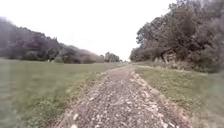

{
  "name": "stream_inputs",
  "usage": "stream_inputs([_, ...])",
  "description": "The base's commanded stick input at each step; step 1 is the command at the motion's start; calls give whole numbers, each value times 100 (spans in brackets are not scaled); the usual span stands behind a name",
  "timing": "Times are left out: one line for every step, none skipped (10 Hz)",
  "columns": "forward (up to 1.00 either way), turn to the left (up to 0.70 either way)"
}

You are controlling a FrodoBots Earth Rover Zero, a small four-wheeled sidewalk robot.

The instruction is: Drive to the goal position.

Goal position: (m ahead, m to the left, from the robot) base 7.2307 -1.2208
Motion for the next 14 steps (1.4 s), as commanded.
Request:
stream_inputs([53, 0])
stream_inputs([53, 0])
stream_inputs([53, 0])
stream_inputs([53, 0])
stream_inputs([53, 0])
stream_inputs([53, 0])
stream_inputs([53, 0])
stream_inputs([53, 0])
stream_inputs([53, 0])
stream_inputs([53, 0])
stream_inputs([53, 0])
stream_inputs([53, 0])
stream_inputs([53, 0])
stream_inputs([53, 0])
